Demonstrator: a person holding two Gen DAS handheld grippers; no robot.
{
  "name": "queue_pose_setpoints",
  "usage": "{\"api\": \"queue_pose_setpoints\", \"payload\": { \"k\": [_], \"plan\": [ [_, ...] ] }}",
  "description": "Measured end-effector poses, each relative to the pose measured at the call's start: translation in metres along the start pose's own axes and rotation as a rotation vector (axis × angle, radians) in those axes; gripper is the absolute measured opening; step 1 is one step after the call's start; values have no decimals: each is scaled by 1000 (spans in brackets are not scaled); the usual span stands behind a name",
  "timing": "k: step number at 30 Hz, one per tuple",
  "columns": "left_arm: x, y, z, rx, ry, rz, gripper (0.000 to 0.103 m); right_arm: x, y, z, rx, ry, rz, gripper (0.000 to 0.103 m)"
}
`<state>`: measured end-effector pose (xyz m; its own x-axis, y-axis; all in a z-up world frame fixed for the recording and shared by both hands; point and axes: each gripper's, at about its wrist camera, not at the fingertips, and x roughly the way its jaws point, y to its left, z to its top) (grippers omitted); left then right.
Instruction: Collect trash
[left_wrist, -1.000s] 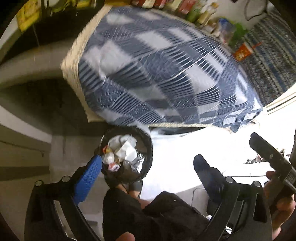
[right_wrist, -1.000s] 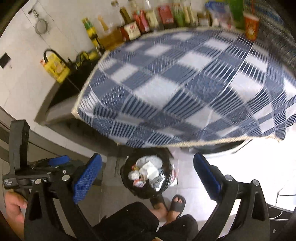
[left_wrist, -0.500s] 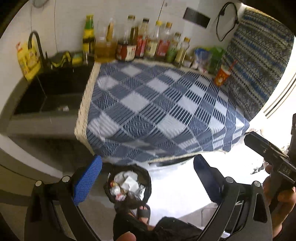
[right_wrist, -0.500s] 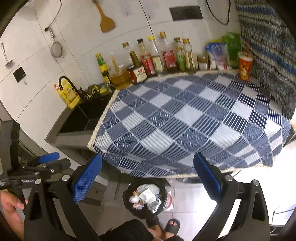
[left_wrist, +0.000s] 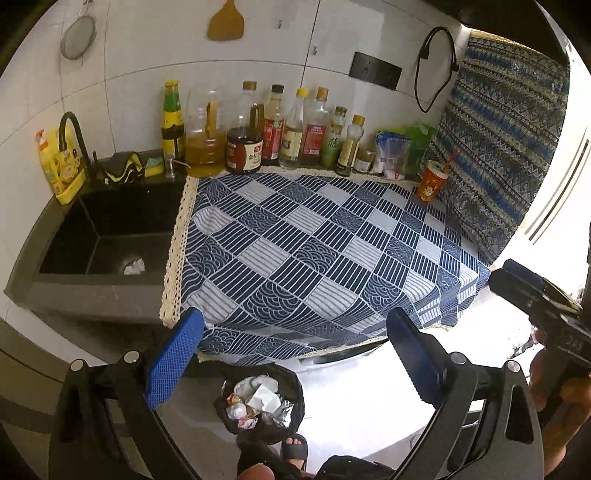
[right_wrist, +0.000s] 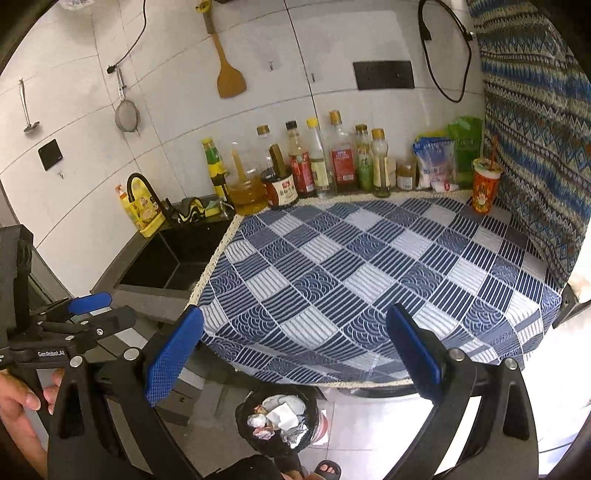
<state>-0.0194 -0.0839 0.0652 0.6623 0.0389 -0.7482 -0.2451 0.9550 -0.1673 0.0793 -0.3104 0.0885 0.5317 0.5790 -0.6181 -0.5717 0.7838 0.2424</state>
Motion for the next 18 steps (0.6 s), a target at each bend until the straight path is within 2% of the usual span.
{"api": "queue_pose_setpoints", "payload": {
  "k": [12, 18],
  "plan": [
    [0, 2, 6, -10, -15, 6, 96, 0, -11, 11, 1, 0, -21, 98],
    [-2, 2, 6, -3, -18, 13, 96, -4, -3, 11, -35, -10, -29, 98]
  ]
}}
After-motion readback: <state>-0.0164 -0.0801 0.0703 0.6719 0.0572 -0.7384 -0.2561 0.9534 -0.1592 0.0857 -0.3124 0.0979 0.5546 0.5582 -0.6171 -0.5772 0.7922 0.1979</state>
